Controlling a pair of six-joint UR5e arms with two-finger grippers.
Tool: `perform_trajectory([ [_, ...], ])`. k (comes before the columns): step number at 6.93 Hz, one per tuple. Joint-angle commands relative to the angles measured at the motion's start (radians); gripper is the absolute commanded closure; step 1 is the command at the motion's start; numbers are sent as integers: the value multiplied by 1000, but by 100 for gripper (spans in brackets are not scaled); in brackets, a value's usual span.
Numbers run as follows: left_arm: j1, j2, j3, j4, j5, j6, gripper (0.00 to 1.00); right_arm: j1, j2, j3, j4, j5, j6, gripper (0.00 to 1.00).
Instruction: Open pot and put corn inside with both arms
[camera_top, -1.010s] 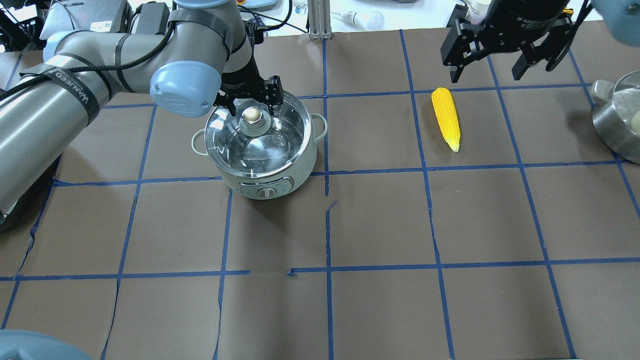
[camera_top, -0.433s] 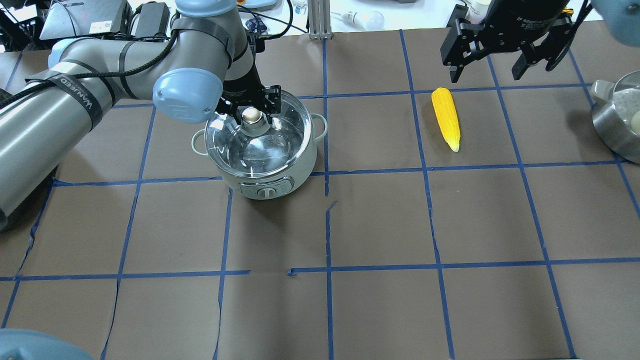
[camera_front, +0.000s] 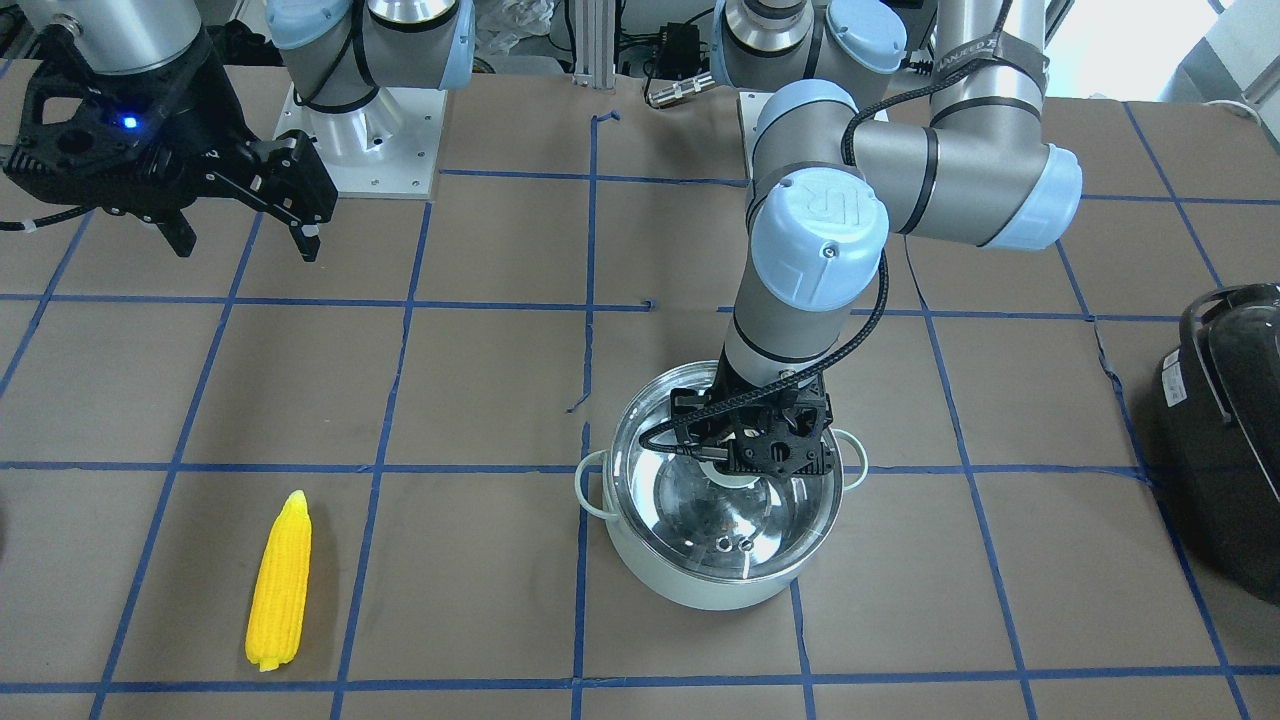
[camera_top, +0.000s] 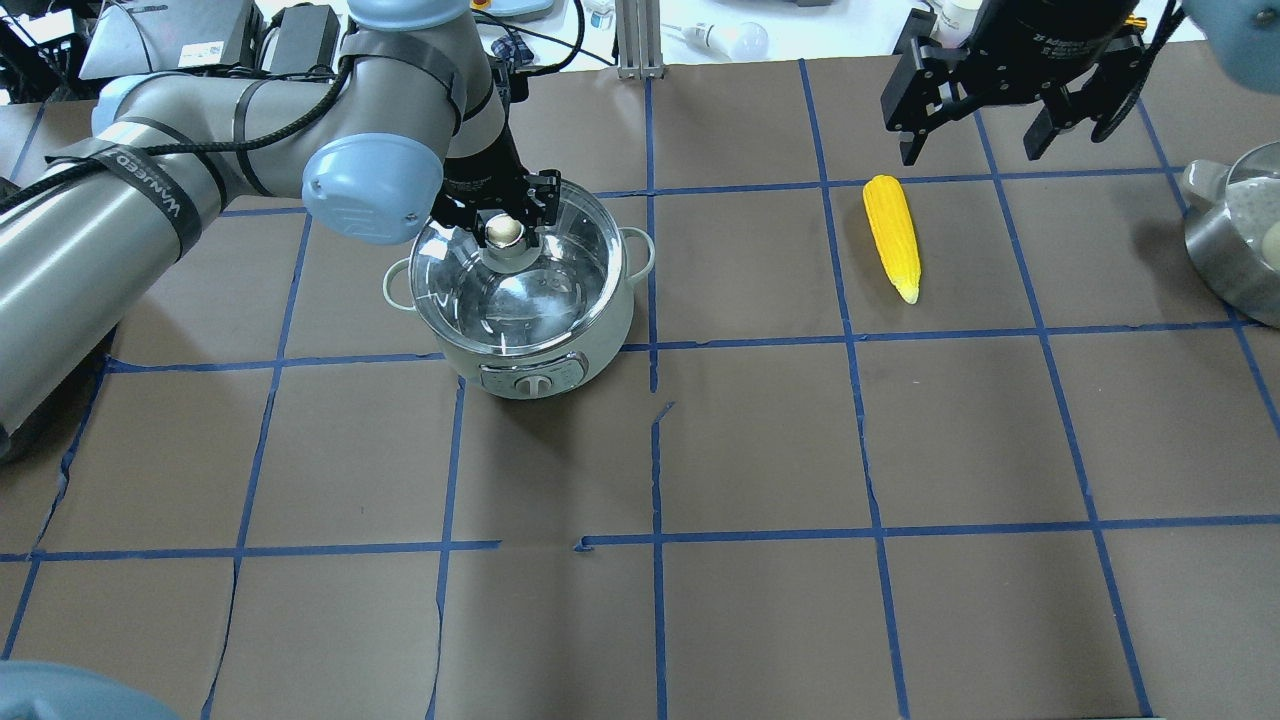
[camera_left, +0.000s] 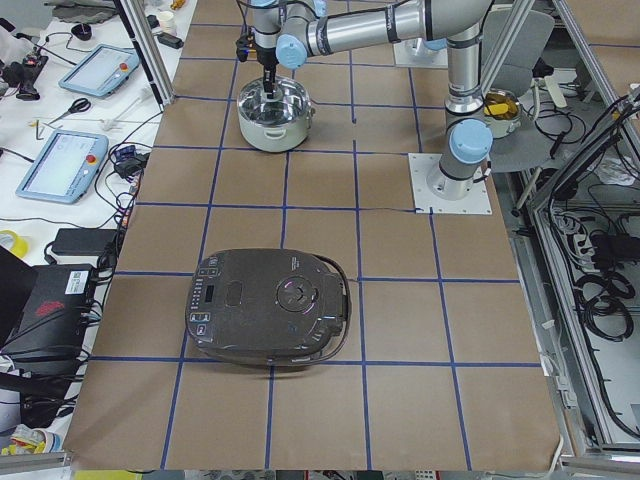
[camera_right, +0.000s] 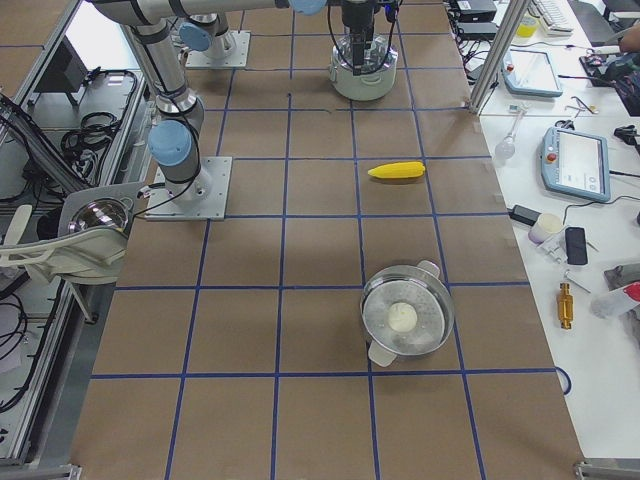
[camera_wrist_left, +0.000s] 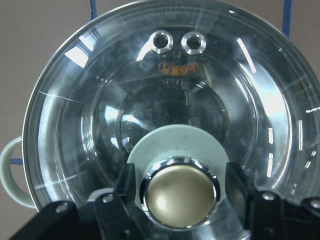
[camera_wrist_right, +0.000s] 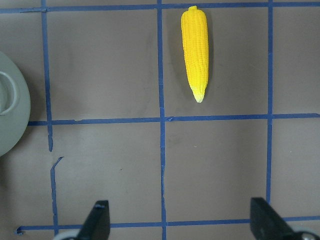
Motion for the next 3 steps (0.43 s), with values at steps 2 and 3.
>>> perform_trajectory([
  [2, 2, 5, 8, -2, 9, 5, 63, -1, 0, 0, 0, 0, -1, 0],
  [3, 8, 20, 13, -6, 9, 11, 66, 0, 0, 0, 0, 0, -1, 0],
])
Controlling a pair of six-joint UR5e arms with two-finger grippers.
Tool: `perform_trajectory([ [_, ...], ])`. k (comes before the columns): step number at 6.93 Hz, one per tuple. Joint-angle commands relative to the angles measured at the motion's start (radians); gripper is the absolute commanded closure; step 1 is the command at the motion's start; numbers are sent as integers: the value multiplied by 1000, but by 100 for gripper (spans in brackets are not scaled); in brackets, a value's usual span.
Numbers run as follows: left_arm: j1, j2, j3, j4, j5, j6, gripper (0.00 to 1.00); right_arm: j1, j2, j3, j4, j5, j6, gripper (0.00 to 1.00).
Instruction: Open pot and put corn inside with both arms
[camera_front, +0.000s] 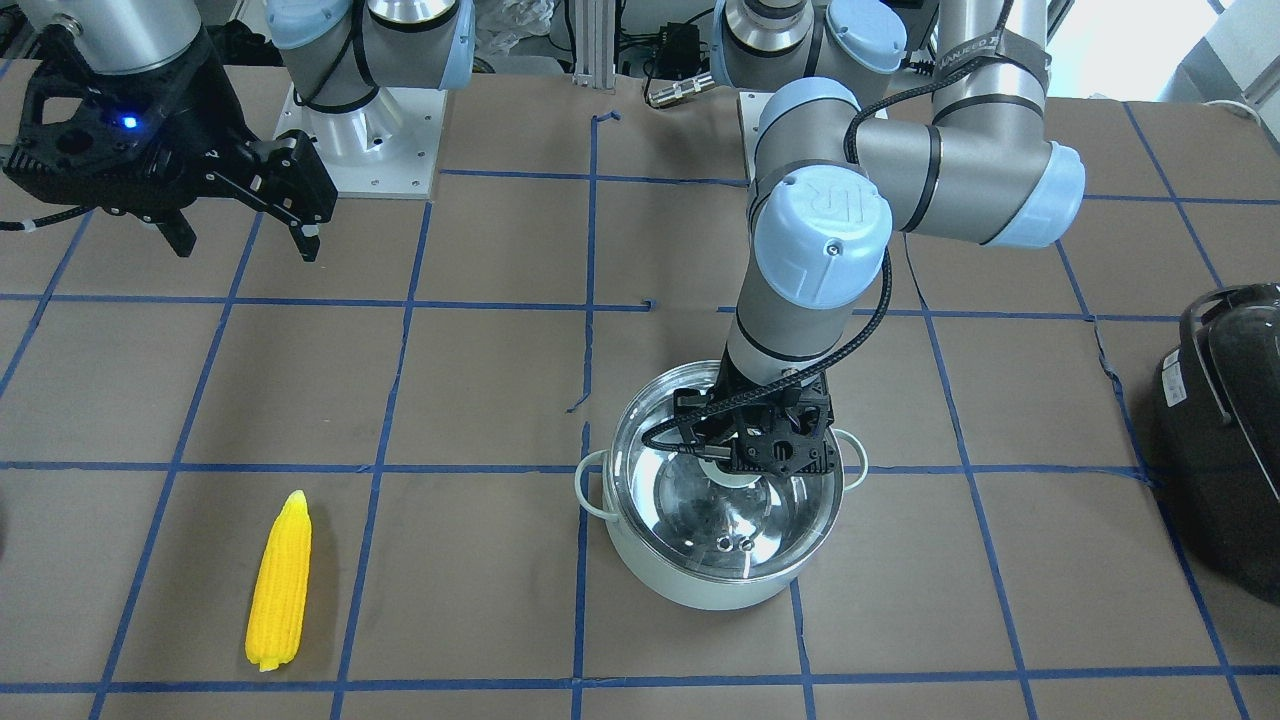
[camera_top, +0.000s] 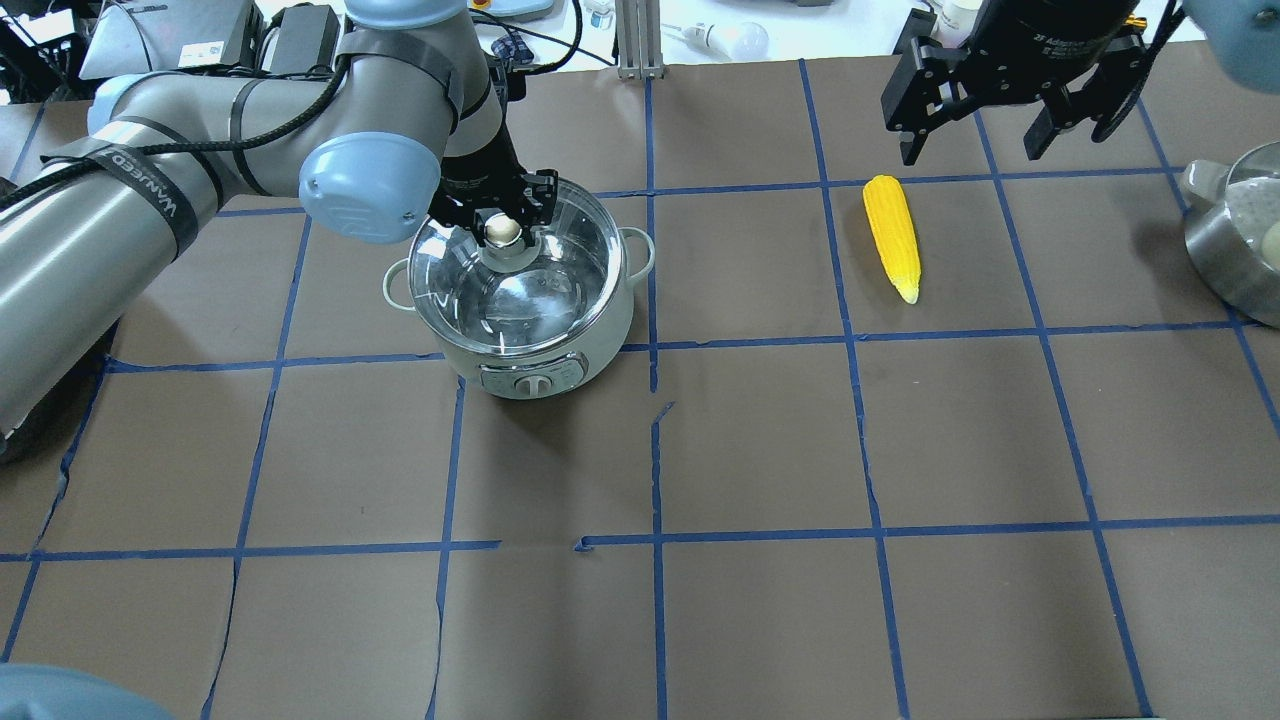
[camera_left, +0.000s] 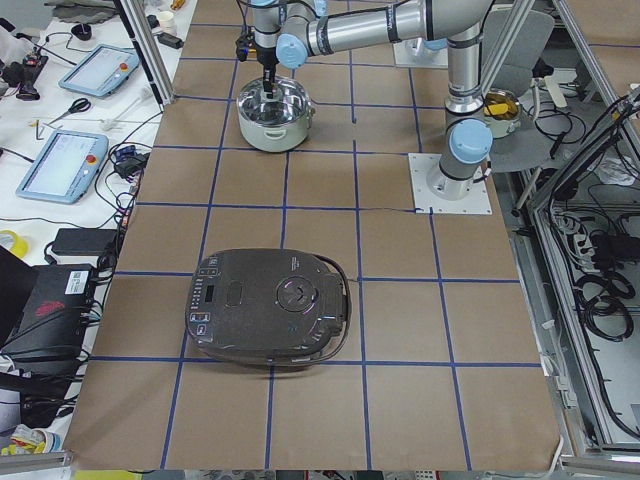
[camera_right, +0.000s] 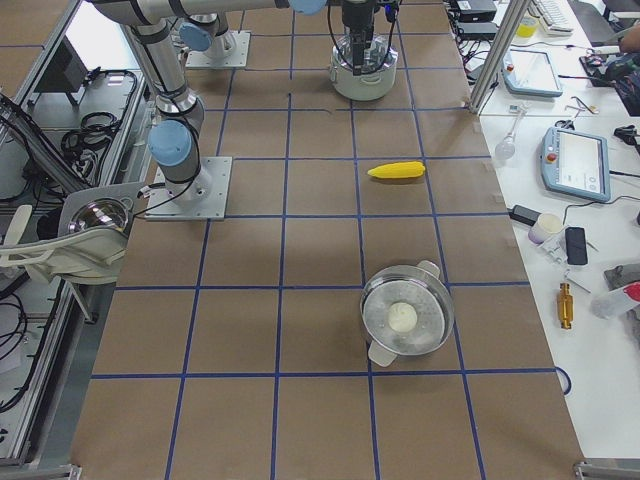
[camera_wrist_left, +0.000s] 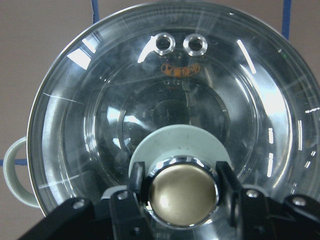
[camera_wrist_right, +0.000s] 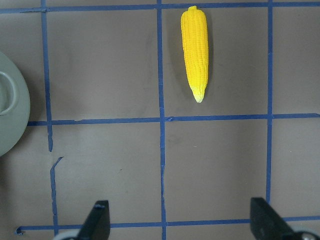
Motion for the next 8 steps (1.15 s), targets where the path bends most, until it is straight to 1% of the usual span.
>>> perform_trajectory([
  [1, 26, 29, 11, -14, -4, 7, 68, 0, 0, 0, 0, 0, 0, 0],
  [3, 70, 61, 11, -31, -1, 17, 69, 1, 0, 0, 2, 0, 0, 0],
  [4, 140, 73, 8, -40, 0, 101, 70, 1, 0, 0, 2, 0, 0, 0],
  [5, 235, 80, 10, -49, -9, 161, 70, 1, 0, 0, 2, 0, 1, 0],
  [7, 350, 84, -4, -50, -4, 310, 70, 0, 0, 2, 5, -2, 0, 0],
  [8, 415, 81, -16, -51, -9, 389, 72, 1, 0, 2, 2, 0, 0, 0],
])
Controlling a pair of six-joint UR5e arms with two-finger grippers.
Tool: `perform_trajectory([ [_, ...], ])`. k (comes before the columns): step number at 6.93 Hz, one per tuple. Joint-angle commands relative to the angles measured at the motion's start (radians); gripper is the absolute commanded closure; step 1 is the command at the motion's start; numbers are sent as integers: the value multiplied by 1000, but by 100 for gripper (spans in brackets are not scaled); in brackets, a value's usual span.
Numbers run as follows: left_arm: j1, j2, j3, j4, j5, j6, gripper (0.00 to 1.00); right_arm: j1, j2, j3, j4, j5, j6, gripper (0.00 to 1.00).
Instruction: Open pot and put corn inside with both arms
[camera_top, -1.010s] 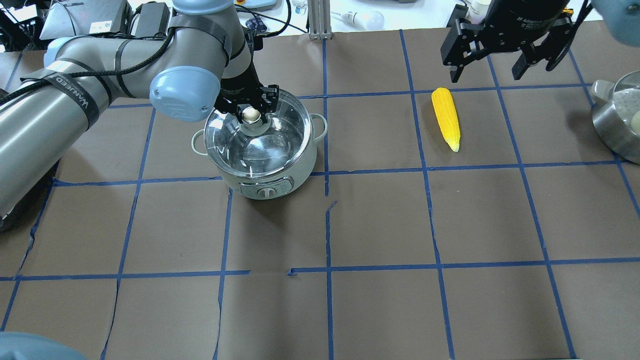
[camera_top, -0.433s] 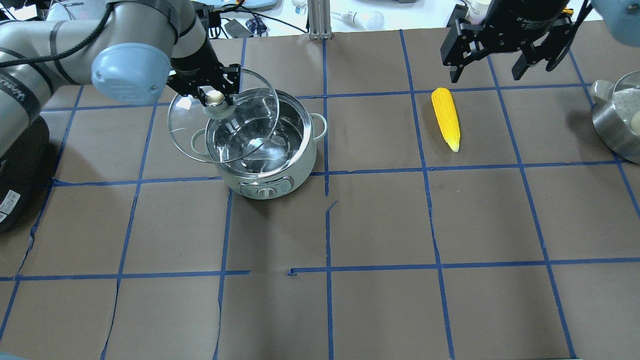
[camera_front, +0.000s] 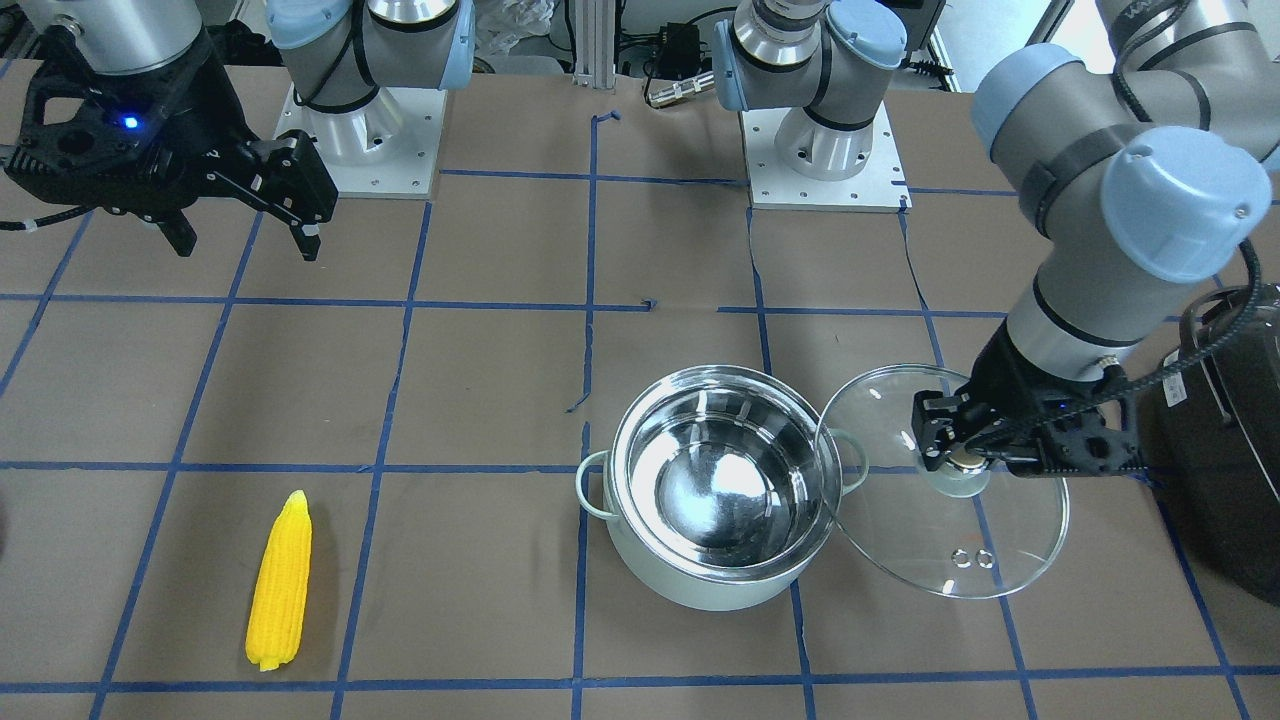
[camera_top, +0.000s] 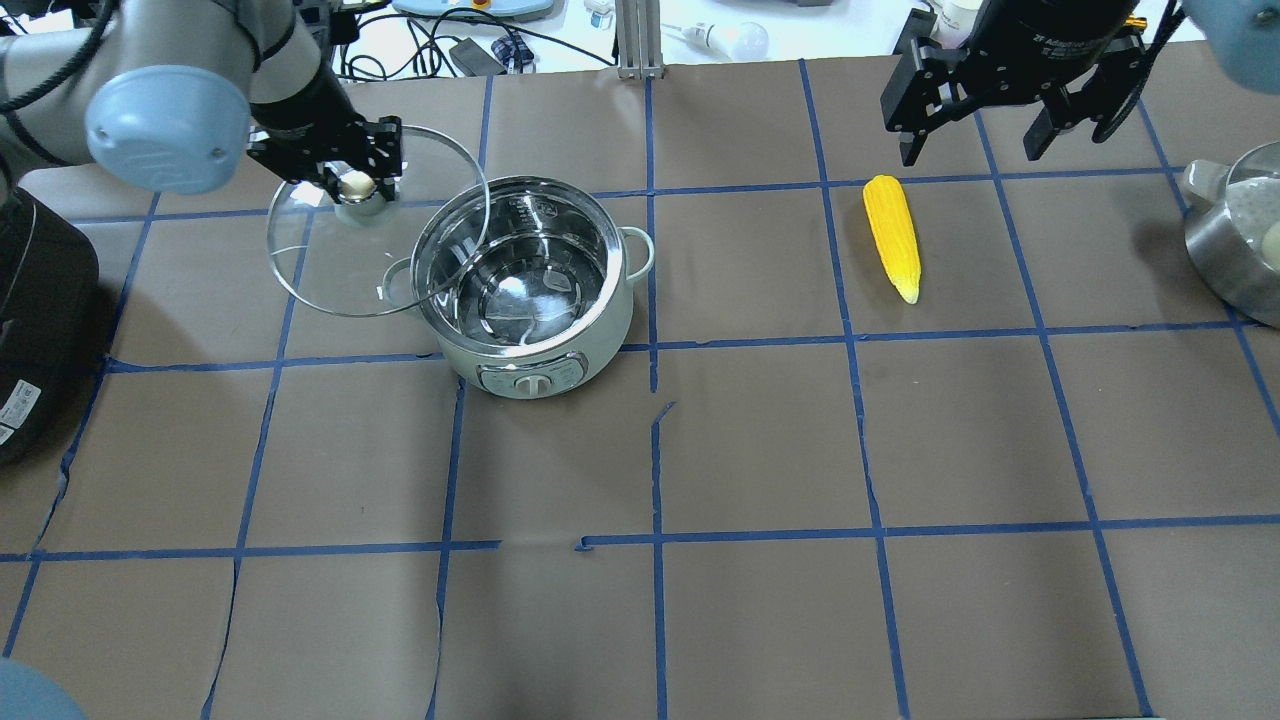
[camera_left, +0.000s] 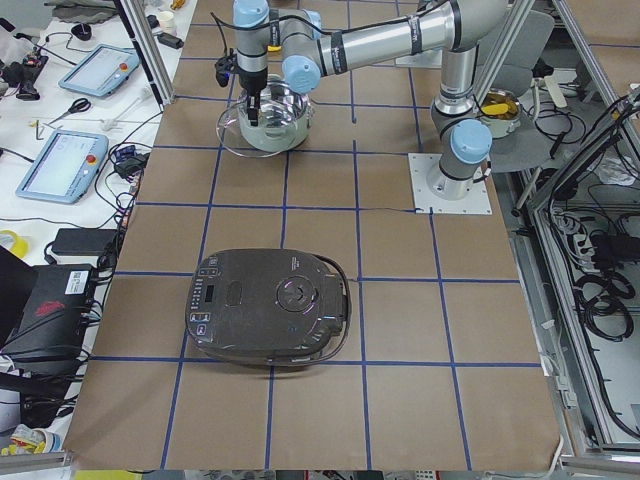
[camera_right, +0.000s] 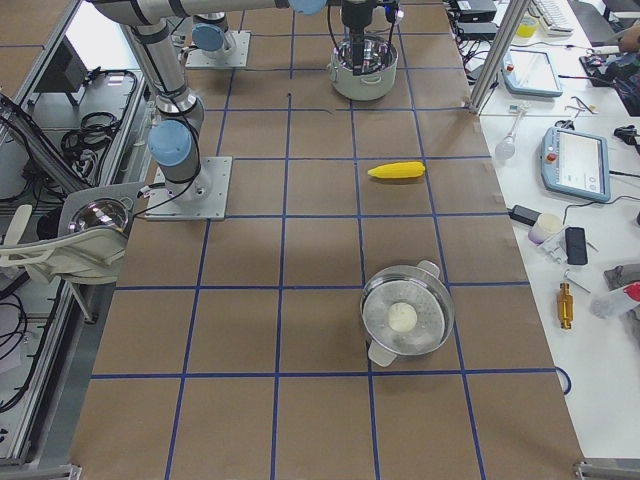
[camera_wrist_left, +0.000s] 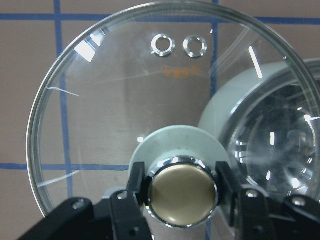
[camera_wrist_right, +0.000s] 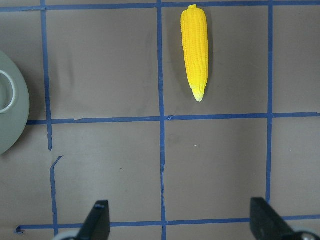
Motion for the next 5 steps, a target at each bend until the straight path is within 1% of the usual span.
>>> perform_trajectory([
  [1, 135, -10, -48, 0, -5, 160, 74, 1, 0, 4, 0, 1, -5, 0],
  [2, 193, -24, -106, 21, -6, 229, 78, -3, 3, 14, 2, -1, -9, 0],
  [3, 206, -47, -159, 135, -29, 285, 80, -9, 27, 17, -9, -2, -12, 0],
  [4, 207, -67, -220, 214, -47, 307, 80, -15, 67, 11, -14, -4, -15, 0],
  [5, 207, -72, -263, 266, -49, 321, 80, -38, 108, 19, -17, -12, -20, 0],
])
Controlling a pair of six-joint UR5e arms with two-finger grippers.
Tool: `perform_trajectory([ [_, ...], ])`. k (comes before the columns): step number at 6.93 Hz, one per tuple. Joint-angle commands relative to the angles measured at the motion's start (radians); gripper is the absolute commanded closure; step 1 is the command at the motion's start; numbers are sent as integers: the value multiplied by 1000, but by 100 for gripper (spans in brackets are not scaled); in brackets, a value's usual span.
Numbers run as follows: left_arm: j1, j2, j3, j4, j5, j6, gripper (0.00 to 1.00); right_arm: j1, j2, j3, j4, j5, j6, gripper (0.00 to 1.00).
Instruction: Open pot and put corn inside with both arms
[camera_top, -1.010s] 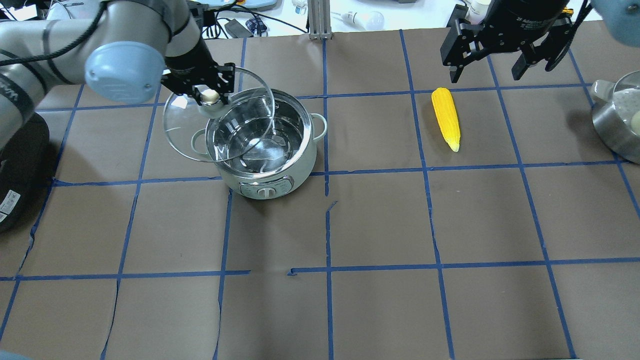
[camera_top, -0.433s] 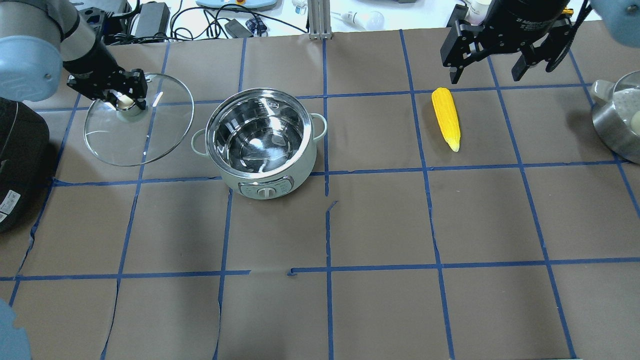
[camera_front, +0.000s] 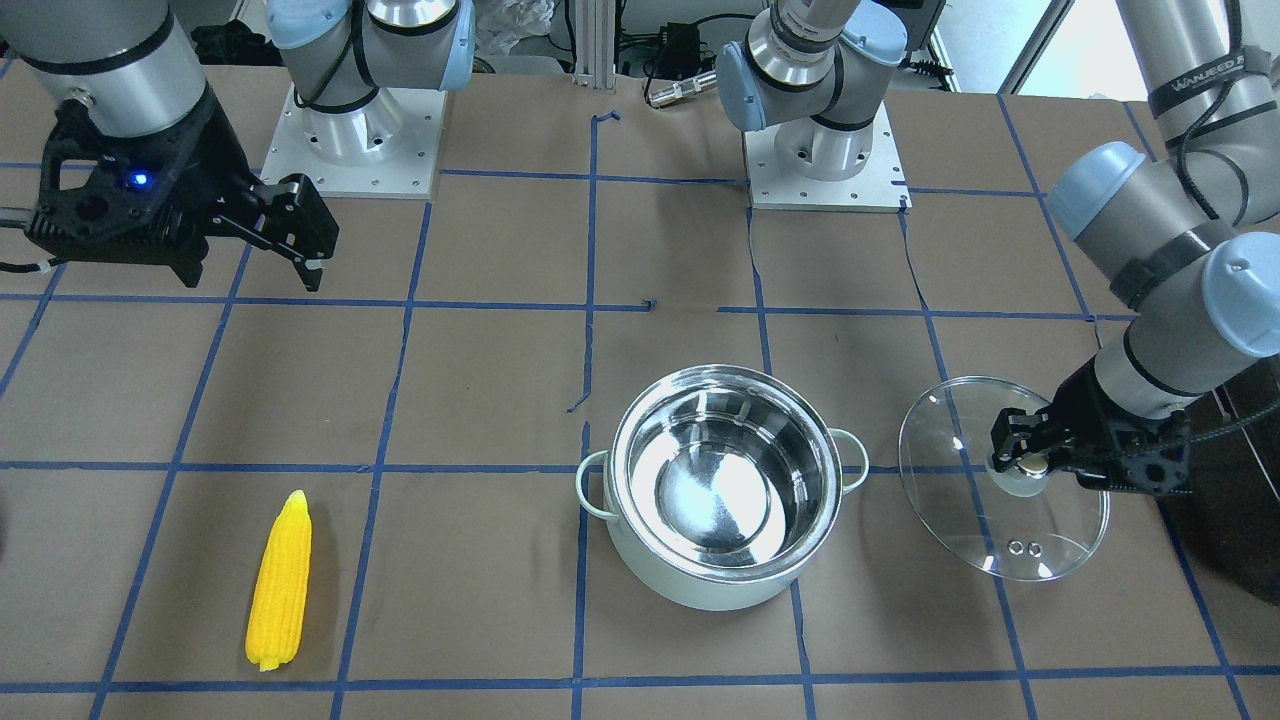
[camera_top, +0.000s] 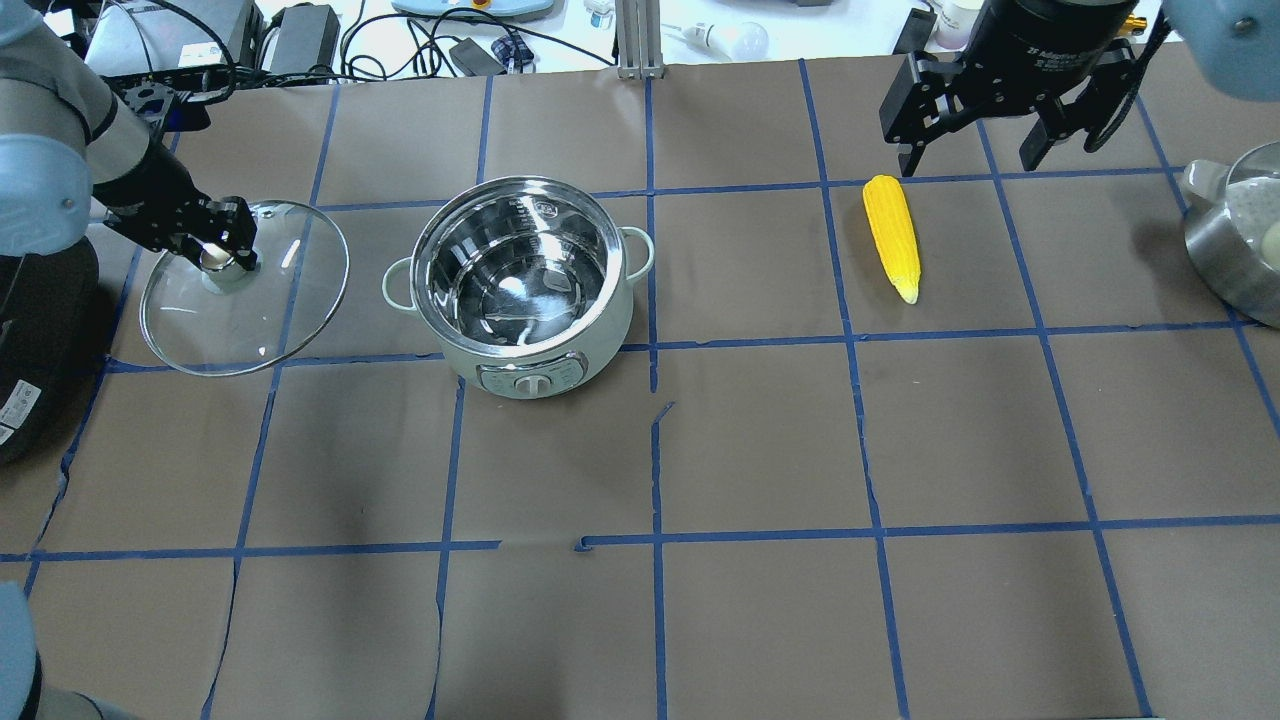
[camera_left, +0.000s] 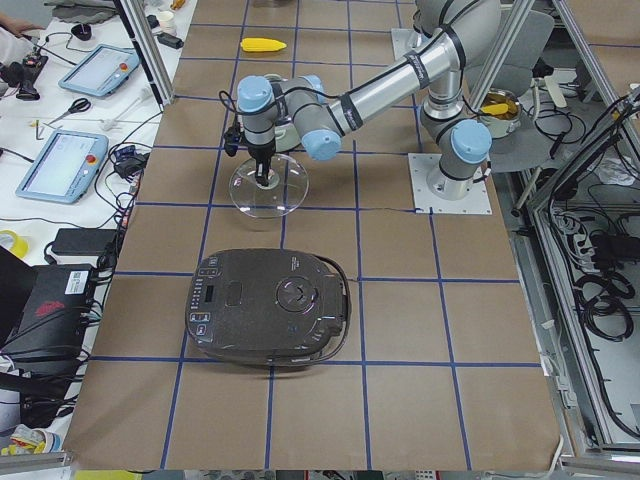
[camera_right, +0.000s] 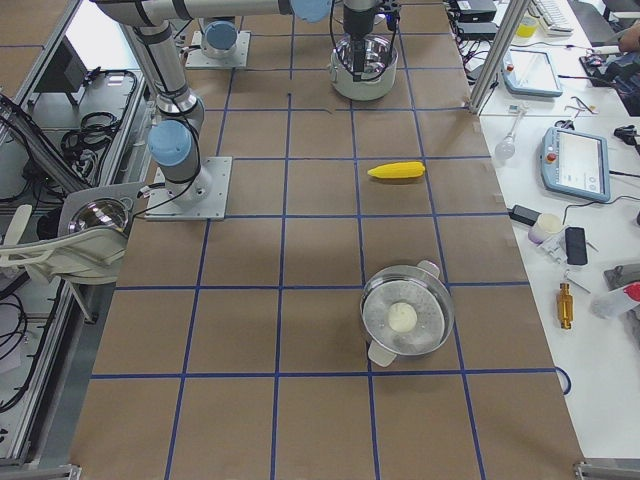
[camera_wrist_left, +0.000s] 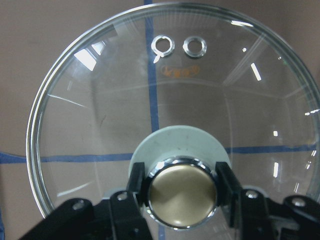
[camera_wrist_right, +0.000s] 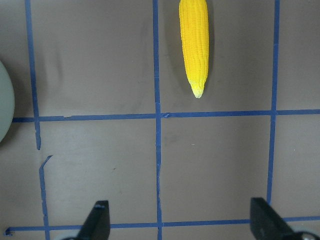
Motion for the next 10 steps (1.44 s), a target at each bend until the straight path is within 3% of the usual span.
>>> perform_trajectory([
  [1, 9, -21, -85, 90, -9, 58, 80, -45, 138, 5, -120, 3, -32, 0],
  [3, 15, -34, -89, 104, -9, 69, 79, -50, 345, 15, -475, 7, -103, 0],
  [4, 33, -44, -89, 104, -11, 69, 76, -53, 425, 17, -567, 6, -124, 0],
  [6, 38, -55, -84, 104, -8, 67, 71, -54, 504, 43, -652, 24, -143, 4],
  [9, 38, -58, -80, 104, 3, 7, 71, -91, 521, 103, -730, 29, -148, 8],
  [10, 38, -60, -78, 104, 6, 7, 56, -108, 519, 109, -729, 30, -158, 9],
])
